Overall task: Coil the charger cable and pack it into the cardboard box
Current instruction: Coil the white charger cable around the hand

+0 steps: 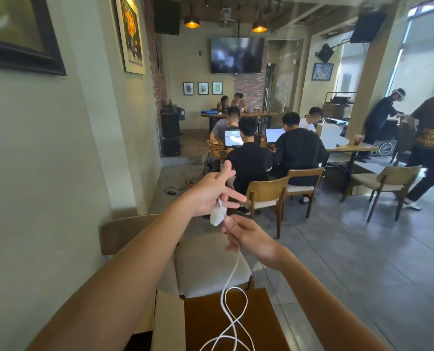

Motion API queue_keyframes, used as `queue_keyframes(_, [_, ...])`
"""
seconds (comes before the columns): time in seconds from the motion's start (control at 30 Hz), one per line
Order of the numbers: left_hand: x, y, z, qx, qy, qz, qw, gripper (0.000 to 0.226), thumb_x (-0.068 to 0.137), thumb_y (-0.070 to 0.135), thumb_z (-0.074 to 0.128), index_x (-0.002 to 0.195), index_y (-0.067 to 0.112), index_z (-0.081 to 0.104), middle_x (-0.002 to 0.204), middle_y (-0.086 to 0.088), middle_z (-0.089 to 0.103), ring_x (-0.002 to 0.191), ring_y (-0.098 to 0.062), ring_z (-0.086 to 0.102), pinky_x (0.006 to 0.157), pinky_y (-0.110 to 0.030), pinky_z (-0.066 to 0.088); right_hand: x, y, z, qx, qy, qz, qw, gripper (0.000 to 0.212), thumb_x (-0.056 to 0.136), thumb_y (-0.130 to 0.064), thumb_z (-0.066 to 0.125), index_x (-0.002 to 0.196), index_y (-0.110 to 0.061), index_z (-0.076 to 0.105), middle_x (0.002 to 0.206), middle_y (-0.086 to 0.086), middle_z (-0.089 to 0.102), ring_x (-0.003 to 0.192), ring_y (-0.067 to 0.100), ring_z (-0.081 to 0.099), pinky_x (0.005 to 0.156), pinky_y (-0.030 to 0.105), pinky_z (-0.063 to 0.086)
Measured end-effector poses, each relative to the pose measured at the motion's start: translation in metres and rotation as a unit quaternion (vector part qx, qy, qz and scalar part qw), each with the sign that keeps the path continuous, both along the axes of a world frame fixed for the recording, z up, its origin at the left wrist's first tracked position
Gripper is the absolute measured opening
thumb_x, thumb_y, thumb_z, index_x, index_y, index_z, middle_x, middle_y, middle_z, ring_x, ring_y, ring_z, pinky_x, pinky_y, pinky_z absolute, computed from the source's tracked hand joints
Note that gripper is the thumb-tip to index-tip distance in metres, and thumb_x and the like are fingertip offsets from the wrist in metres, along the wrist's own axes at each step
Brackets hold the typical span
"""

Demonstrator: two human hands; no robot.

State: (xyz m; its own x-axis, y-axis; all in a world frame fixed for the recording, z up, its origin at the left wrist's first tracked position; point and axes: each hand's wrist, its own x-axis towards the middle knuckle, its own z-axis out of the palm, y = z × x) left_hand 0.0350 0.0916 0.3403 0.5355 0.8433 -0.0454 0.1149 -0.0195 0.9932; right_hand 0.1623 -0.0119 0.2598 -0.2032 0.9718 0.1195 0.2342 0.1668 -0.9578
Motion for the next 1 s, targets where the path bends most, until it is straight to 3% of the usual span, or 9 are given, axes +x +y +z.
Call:
queue_keyframes(0.1, [-0.007,-0.002,0.004,-0.009,0.008,0.021,1.0,0.069,0.1,0.062,0.036,0.127,0.003,0.061,0.093,-0.022,0.078,0.038,-0.006,0.054,0.065,-0.032,0.063,0.01,0.003,-0.005,-0.007,-0.004,-0.009,1.0,0.035,0.108,-0.04,0.046,0.103,-0.012,0.067,0.065,-0.009,0.048,0.062,0.005,0.051,0.085,0.039,0.058])
queue_keyframes(0.23, [-0.012,-0.008,0.01,-0.019,0.037,0.017,0.999,0.044,0.108,0.036,0.033,0.116,0.003,0.06,0.086,-0.015,0.079,0.037,-0.008,0.036,0.052,-0.023,0.055,0.024,0.01,-0.022,-0.064,-0.076,0.0,0.995,0.044,0.105,-0.052,0.046,0.1,-0.014,0.068,0.07,-0.006,0.053,0.067,0.008,0.056,0.083,0.032,0.055])
queue_keyframes(0.33, [-0.018,-0.019,0.016,-0.035,-0.009,-0.092,0.995,0.032,0.105,0.028,0.043,0.121,0.006,0.061,0.101,-0.018,0.078,0.047,-0.009,0.051,0.067,-0.027,0.059,0.033,0.016,-0.036,-0.086,-0.076,-0.028,0.993,0.049,0.101,-0.059,0.05,0.097,-0.014,0.069,0.078,0.001,0.055,0.067,0.01,0.057,0.079,0.03,0.055])
queue_keyframes(0.4, [-0.023,-0.026,0.02,-0.03,-0.014,-0.201,0.979,0.03,0.108,0.028,0.045,0.131,0.017,0.059,0.12,-0.015,0.074,0.081,-0.02,0.074,0.083,-0.035,0.059,0.037,0.02,-0.041,-0.102,-0.075,-0.061,0.99,0.055,0.096,-0.065,0.053,0.097,-0.013,0.071,0.077,0.002,0.056,0.063,0.009,0.058,0.075,0.027,0.056])
queue_keyframes(0.5, [-0.033,-0.033,0.023,-0.028,0.015,-0.291,0.956,0.033,0.109,0.03,0.04,0.139,0.029,0.054,0.137,-0.008,0.066,0.12,-0.036,0.066,0.099,-0.046,0.055,0.037,0.024,-0.036,-0.116,-0.104,-0.121,0.98,0.057,0.087,-0.071,0.061,0.092,-0.015,0.072,0.071,-0.001,0.058,0.059,0.006,0.058,0.059,0.018,0.054])
queue_keyframes(0.63, [-0.038,-0.038,0.021,-0.066,0.019,-0.305,0.95,0.029,0.109,0.026,0.037,0.128,0.02,0.059,0.141,-0.014,0.062,0.125,-0.041,0.061,0.111,-0.052,0.044,0.042,0.028,-0.011,-0.118,-0.123,-0.147,0.974,0.039,0.087,-0.058,0.071,0.086,-0.019,0.075,0.061,-0.007,0.067,0.058,0.006,0.06,0.051,0.017,0.049])
queue_keyframes(0.77, [-0.041,-0.042,0.014,-0.085,0.057,-0.349,0.931,0.03,0.109,0.024,0.037,0.125,0.015,0.061,0.137,-0.015,0.063,0.125,-0.036,0.061,0.112,-0.047,0.043,0.044,0.032,0.021,-0.108,-0.087,-0.116,0.984,0.026,0.096,-0.027,0.068,0.076,-0.011,0.073,0.073,0.008,0.061,0.068,0.02,0.05,0.064,0.029,0.044])
queue_keyframes(0.9, [-0.04,-0.043,0.005,-0.049,0.139,-0.335,0.931,0.03,0.11,0.019,0.039,0.127,0.005,0.059,0.142,-0.019,0.058,0.134,-0.034,0.055,0.115,-0.044,0.041,0.038,0.039,0.047,-0.148,0.011,-0.14,0.979,0.03,0.094,-0.034,0.071,0.07,-0.018,0.063,0.057,-0.004,0.044,0.05,0.009,0.036,0.053,0.025,0.029])
queue_keyframes(1.0, [-0.037,-0.046,-0.003,-0.006,0.199,-0.307,0.931,0.027,0.11,0.019,0.042,0.126,0.006,0.06,0.136,-0.019,0.062,0.129,-0.03,0.06,0.109,-0.038,0.047,0.032,0.04,0.057,-0.162,-0.006,-0.11,0.981,0.03,0.104,-0.03,0.054,0.078,-0.018,0.065,0.058,-0.005,0.045,0.048,0.008,0.038,0.053,0.025,0.029])
